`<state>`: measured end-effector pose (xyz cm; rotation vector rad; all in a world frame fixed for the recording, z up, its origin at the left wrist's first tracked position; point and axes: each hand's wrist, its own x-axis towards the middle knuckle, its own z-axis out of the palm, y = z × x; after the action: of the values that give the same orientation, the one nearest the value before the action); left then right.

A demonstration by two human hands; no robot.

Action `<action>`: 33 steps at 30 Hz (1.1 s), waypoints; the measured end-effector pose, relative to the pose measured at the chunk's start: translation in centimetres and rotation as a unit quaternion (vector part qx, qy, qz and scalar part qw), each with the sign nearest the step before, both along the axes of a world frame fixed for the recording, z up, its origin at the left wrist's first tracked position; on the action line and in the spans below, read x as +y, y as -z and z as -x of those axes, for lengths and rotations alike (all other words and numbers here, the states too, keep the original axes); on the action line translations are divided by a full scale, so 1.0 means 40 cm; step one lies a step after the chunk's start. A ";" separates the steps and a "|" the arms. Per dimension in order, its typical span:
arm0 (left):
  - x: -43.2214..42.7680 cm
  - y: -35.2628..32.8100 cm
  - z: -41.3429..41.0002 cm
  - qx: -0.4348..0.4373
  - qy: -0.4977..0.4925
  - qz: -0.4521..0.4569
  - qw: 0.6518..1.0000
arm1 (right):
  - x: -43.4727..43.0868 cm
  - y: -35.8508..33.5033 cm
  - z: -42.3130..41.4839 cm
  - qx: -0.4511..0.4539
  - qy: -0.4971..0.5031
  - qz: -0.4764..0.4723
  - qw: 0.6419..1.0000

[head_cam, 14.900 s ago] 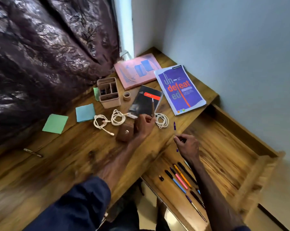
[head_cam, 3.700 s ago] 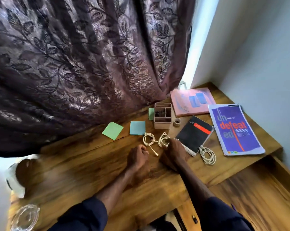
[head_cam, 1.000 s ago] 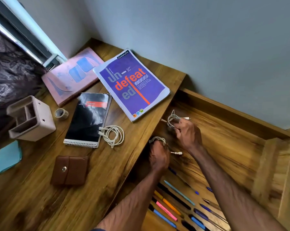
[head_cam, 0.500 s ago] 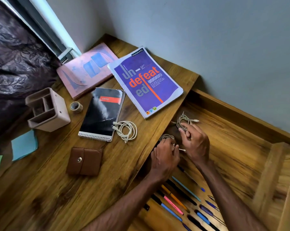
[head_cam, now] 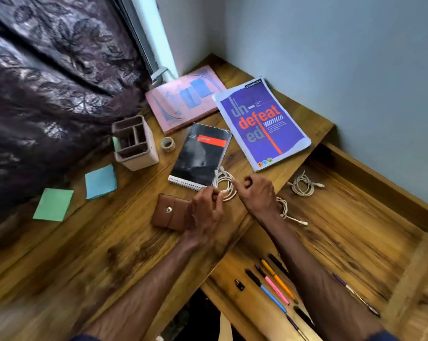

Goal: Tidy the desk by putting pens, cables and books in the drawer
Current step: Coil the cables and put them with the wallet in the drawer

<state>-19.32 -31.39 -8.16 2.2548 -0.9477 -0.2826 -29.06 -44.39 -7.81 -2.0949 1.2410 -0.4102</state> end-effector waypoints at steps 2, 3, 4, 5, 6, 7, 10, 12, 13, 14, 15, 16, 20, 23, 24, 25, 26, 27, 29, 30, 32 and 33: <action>0.009 -0.003 -0.013 0.005 -0.013 0.013 1.000 | -0.003 -0.007 -0.037 0.029 0.015 -0.008 0.999; 0.009 -0.005 -0.016 0.007 -0.022 0.017 1.000 | -0.001 -0.013 -0.053 0.042 0.018 -0.009 0.999; 0.008 -0.008 -0.019 0.007 -0.031 0.017 0.999 | 0.001 -0.017 -0.066 0.051 0.017 -0.008 0.999; 0.007 -0.009 -0.022 0.007 -0.041 0.016 0.999 | 0.004 -0.021 -0.078 0.062 0.016 -0.008 0.998; 0.005 -0.008 -0.024 0.009 -0.051 0.016 0.999 | 0.006 -0.024 -0.087 0.073 0.015 -0.009 0.997; 0.005 -0.002 -0.027 0.013 -0.055 0.012 0.998 | 0.008 -0.030 -0.095 0.084 0.014 -0.013 0.996; 0.004 0.014 -0.023 0.023 -0.044 -0.005 0.999 | 0.006 -0.031 -0.100 0.105 0.011 -0.039 0.994; 0.003 0.020 -0.016 0.023 -0.033 0.006 0.999 | 0.006 -0.032 -0.090 0.109 0.016 -0.058 0.992; 0.001 0.021 -0.012 0.022 -0.028 0.015 0.999 | 0.006 -0.030 -0.082 0.108 0.022 -0.069 0.992; 0.000 0.022 -0.010 0.021 -0.025 0.021 0.999 | 0.005 -0.030 -0.071 0.104 0.024 -0.072 0.992; 0.000 0.024 -0.008 0.021 -0.022 0.026 0.999 | 0.006 -0.030 -0.060 0.103 0.023 -0.074 0.992; -0.003 0.023 -0.004 0.022 -0.020 0.032 0.999 | 0.004 -0.029 -0.045 0.102 0.025 -0.078 0.991; -0.022 0.003 0.027 0.035 -0.023 0.061 0.997 | -0.007 -0.053 0.023 0.072 0.041 -0.116 0.990; -0.042 -0.014 0.052 0.033 -0.007 0.067 0.997 | -0.039 -0.089 0.090 0.047 0.067 -0.146 0.986; -0.051 -0.017 0.062 0.037 0.005 0.073 0.997 | -0.054 -0.105 0.119 0.036 0.075 -0.163 0.983; -0.060 -0.020 0.071 0.042 0.020 0.081 0.996 | -0.070 -0.115 0.149 0.022 0.086 -0.182 0.979; -0.074 -0.020 0.085 0.045 0.037 0.087 0.994 | -0.089 -0.125 0.184 -0.003 0.107 -0.205 0.973; -0.089 -0.018 0.101 0.044 0.053 0.091 0.993 | -0.106 -0.137 0.220 -0.037 0.137 -0.227 0.964; -0.123 -0.013 0.142 0.044 0.086 0.079 0.992 | -0.143 -0.143 0.297 -0.091 0.212 -0.249 0.941; -0.139 -0.009 0.163 0.045 0.105 0.067 0.991 | -0.159 -0.141 0.333 -0.106 0.250 -0.250 0.929; -0.174 0.001 0.204 0.044 0.149 0.045 0.987 | -0.194 -0.113 0.405 -0.144 0.323 -0.268 0.896; -0.193 0.008 0.222 0.036 0.171 0.032 0.984 | -0.208 -0.089 0.436 -0.167 0.359 -0.288 0.872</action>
<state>-28.22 -39.12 -8.49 2.0021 -1.2858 -0.4753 -46.51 -52.72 -4.24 -0.9668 1.6415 -0.6002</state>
